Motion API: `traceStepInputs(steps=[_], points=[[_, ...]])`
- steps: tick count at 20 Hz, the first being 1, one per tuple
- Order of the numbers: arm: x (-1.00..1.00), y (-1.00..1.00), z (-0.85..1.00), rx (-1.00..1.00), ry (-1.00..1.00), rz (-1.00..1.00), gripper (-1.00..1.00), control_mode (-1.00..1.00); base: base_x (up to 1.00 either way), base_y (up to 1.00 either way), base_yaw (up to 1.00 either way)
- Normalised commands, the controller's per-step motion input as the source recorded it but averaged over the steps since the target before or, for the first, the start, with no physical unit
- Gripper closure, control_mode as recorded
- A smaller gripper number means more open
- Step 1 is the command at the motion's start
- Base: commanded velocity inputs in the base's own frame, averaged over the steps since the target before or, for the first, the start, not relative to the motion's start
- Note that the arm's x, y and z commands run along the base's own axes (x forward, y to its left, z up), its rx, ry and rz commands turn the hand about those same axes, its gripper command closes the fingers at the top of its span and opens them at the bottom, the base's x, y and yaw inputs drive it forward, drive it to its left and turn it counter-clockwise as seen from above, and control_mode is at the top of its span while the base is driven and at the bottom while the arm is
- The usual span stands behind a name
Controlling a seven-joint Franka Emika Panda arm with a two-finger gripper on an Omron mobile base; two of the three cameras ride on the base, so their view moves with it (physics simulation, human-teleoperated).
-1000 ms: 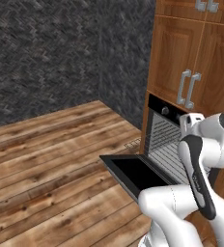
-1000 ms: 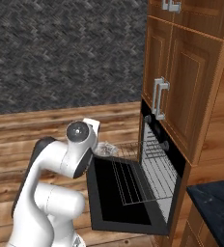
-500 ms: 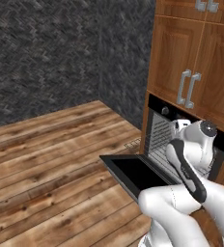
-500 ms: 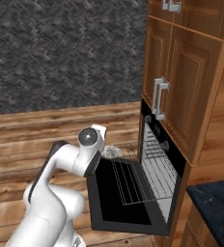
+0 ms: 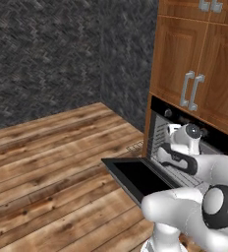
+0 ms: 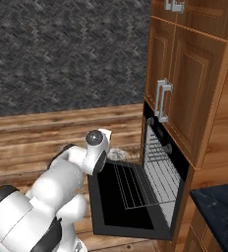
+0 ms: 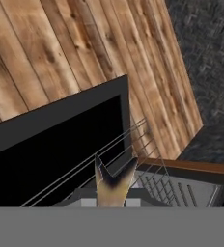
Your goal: Place the fish on the rack of the oven, and slide the rack back inside. Close the oven door.
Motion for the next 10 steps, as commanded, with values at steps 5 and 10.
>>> traceStepInputs(steps=[5, 10], points=[[0.41, -0.21, -0.04, -0.02, 0.06, -0.01, 1.00, -1.00, 0.00, 0.00, 0.00], [0.34, -0.19, -0.18, -0.04, 0.00, -0.01, 1.00, -1.00, 0.00, 0.00, 0.00]])
